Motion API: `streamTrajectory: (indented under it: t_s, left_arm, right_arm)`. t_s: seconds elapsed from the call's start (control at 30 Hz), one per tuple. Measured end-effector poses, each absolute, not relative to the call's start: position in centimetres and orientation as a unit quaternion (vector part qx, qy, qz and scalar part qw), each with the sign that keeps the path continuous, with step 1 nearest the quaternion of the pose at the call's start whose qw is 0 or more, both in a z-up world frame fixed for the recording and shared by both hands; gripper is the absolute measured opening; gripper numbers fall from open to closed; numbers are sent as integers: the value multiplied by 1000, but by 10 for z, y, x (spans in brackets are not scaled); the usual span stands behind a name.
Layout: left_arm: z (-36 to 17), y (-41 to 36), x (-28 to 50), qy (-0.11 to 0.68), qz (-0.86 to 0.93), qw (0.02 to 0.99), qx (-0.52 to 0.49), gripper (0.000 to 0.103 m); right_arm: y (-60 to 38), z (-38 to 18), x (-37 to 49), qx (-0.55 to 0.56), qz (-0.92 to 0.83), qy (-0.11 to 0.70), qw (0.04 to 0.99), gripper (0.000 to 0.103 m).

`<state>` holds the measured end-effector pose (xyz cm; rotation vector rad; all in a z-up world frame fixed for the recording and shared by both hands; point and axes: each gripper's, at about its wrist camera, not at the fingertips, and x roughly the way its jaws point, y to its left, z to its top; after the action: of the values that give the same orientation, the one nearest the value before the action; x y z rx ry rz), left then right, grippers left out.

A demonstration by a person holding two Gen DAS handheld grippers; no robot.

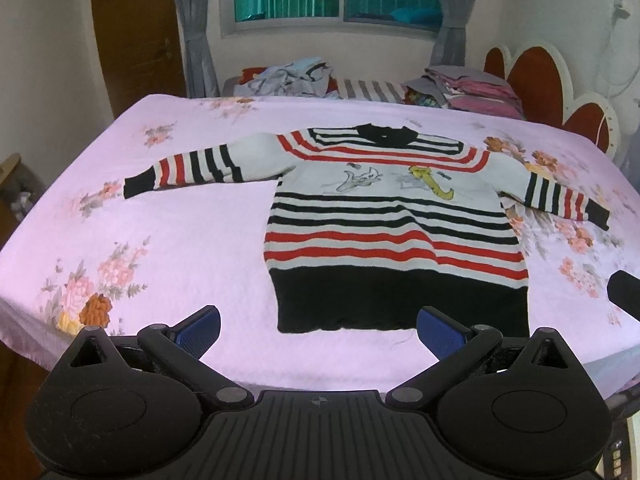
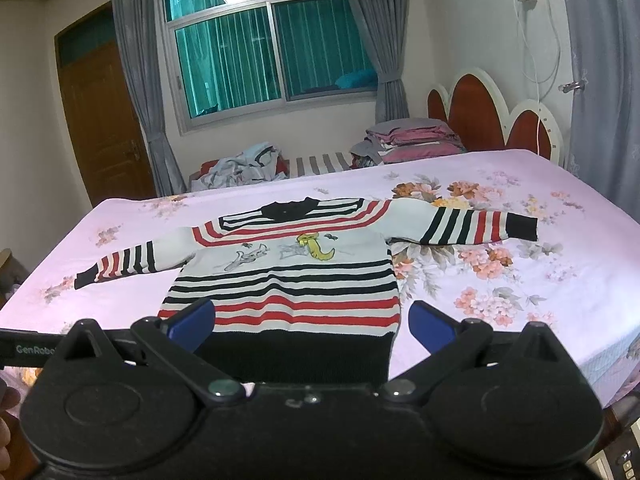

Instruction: Fold small clothes

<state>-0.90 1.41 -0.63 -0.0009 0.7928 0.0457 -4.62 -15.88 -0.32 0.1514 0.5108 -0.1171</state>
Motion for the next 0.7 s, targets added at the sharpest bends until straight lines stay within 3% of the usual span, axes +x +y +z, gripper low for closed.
streamTrajectory:
  t_s: [0.7]
  left_arm:
    - [-11, 8, -4, 392, 20, 920, 9, 103]
  right_arm:
    - [-157, -15, -38, 73, -53, 273, 958, 103]
